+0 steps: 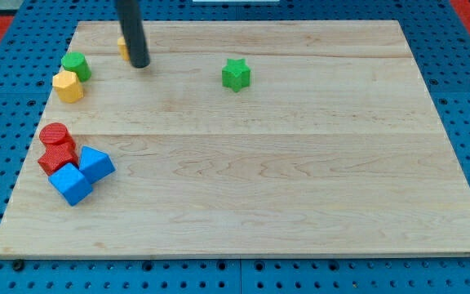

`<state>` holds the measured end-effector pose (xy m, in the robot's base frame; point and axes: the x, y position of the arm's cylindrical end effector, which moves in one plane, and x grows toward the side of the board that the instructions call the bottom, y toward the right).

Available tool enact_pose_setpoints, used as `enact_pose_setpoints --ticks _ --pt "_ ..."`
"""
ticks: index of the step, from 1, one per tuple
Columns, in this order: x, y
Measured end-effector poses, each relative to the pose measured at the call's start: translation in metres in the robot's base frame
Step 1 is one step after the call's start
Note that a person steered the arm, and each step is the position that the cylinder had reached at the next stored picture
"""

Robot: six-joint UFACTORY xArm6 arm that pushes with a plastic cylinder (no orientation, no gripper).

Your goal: Slide the yellow heart closer to the green circle

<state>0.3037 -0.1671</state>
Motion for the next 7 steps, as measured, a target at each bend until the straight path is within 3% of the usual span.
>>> enact_pose_setpoints --ticks 1,2,3,4,5,7 --pt "-0.007 0.061" --pt "-0.059 0.117" --pt "-0.085 0.063" --pt "-0.062 0.007" --pt "-0.016 -0.016" --pt "0.004 -0.012"
